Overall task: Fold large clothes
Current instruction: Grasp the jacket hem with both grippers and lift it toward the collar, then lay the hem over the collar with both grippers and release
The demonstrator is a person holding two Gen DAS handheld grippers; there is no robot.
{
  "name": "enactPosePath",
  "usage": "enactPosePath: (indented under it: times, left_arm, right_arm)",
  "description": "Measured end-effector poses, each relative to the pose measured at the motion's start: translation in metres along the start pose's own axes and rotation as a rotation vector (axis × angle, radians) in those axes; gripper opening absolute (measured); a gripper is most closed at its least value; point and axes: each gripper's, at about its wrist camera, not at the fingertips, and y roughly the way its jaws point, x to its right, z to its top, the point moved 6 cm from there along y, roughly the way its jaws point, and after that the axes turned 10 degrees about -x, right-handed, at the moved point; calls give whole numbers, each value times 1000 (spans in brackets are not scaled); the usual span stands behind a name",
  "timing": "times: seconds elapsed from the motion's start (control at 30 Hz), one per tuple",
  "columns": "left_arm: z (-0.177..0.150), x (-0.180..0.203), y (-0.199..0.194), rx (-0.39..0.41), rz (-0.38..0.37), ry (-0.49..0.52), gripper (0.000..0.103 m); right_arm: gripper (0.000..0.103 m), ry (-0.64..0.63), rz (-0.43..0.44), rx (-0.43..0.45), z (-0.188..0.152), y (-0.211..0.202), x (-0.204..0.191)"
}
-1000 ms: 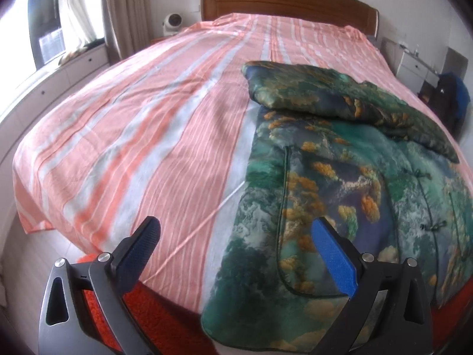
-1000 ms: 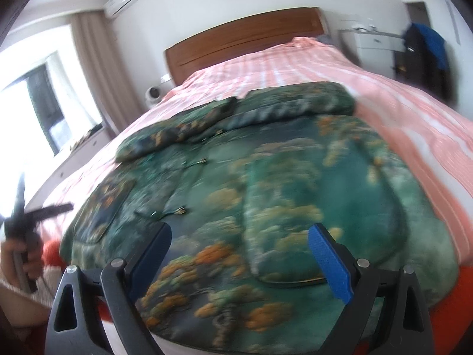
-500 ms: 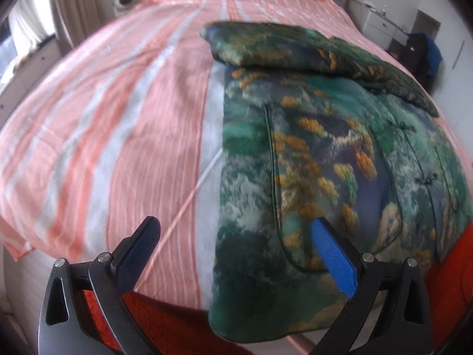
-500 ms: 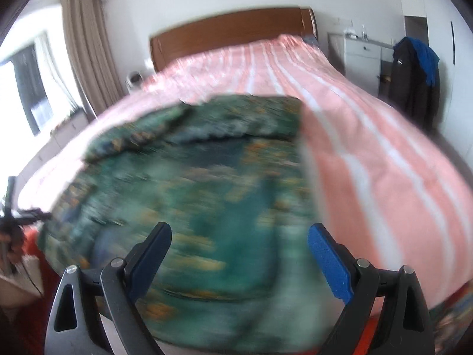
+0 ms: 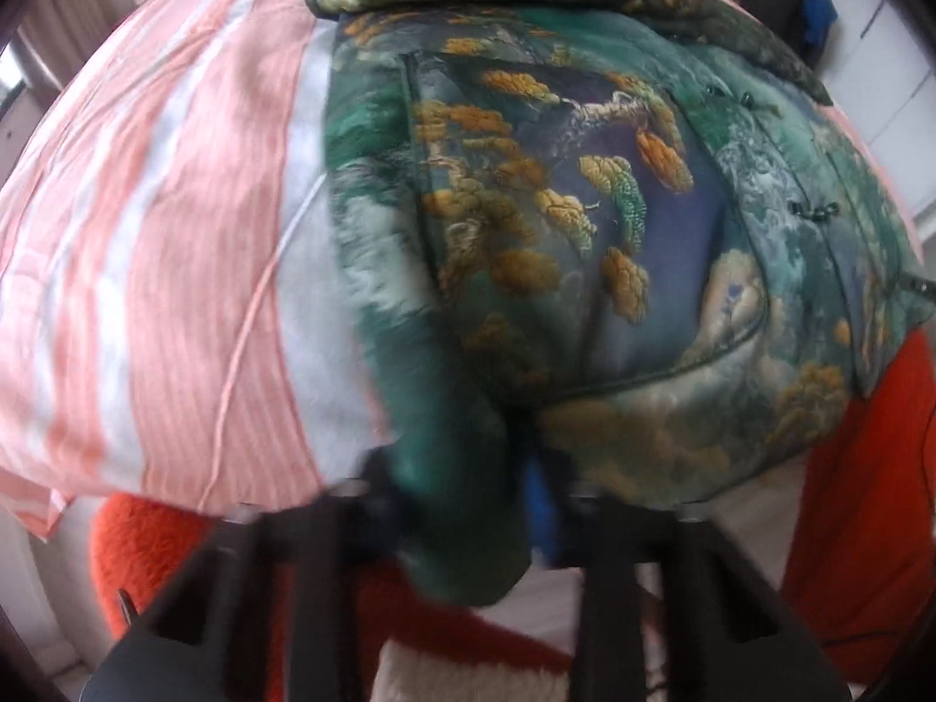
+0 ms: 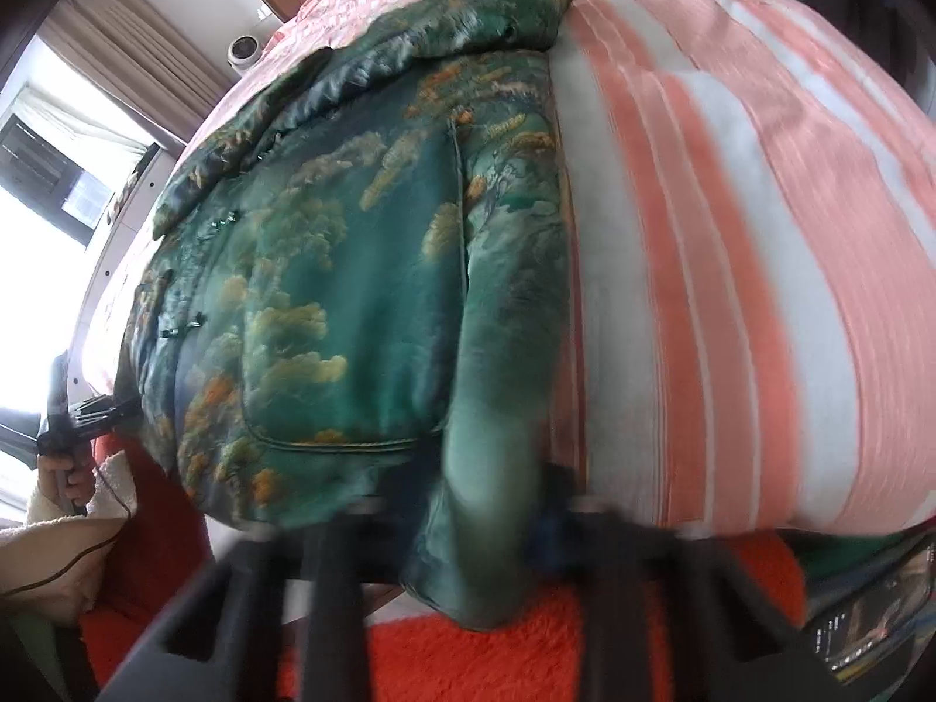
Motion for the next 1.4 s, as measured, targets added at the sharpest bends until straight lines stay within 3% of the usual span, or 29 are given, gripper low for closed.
enactPosePath:
  times: [0.13,0.23,0.3,0.37,0.47,0.5,0.53,0.57,0.6,0.63,0.67,0.77,0.87,0.97,1.0,1.07,1.1,1.13,1.2,1.23,1.3,1.4]
  left_arm:
    - [4,-11,-31,6,-161,-62,10]
    - [32,-19,-73,50,-264,-64,9]
    - [63,-21,-105,109,-287,-50,9]
    - [120,-25,-143,213,-245,-41,10]
    - [207,-33,-176,354,-216,-99,25]
    - [226,-36,-176,358,-196,-112,49]
    - [250,-40,-175,343,-148,-145,84]
    - [264,-45,-174,337,-111,-176,96]
    - [275,-53,-176,362,-78,-212,99]
    - [275,-58,-174,366,-76,-222,99]
    - [277,-60,-170,357,-91,-220,99]
    - [274,-75,-146,323,-97,-208,99]
    - [277,-83,-102,251,-18,-218,99]
    - [297,-82,-65,213,20,-244,98]
    - [306,-81,-51,203,38,-252,96]
    - [312,-76,-36,188,42,-240,73]
    - [314,-70,-28,169,12,-226,33]
    - [315,-67,-25,156,5,-230,12]
    - [314,-63,-36,185,50,-217,8]
    - [313,-58,-49,220,64,-190,7]
    - [315,-53,-85,313,75,-147,7]
    - [336,-48,-127,451,90,-137,7]
  right_arm:
    - [13,33,104,-9,1,-23,-5]
    - [11,52,212,12,20,-50,-13]
    - [11,51,272,77,49,-79,-20]
    - [11,49,321,172,92,-110,-27]
    - [11,26,280,313,173,-140,-37]
    - [11,26,264,361,202,-144,-38]
    - [16,33,259,395,227,-144,-38]
    - [30,56,256,412,250,-139,-35]
    - [43,87,249,412,266,-133,-30]
    - [75,129,235,406,278,-126,-23]
    - [91,173,195,427,284,-123,-15]
    - [91,180,148,432,290,-118,-8]
    - [91,79,10,373,293,-100,-7]
    - [91,5,-56,304,303,-72,-12]
    - [91,-6,-68,294,307,-63,-16]
    - [91,-16,-111,282,319,-41,-19]
    - [89,-10,-124,277,321,-33,-19]
    - [80,5,-131,261,325,-21,-17]
    - [43,30,-141,212,330,-2,-14]
    - [13,27,-193,212,332,0,-13]
    - [11,-12,-234,260,332,-17,-23]
    - [11,-85,-238,409,339,-68,-46]
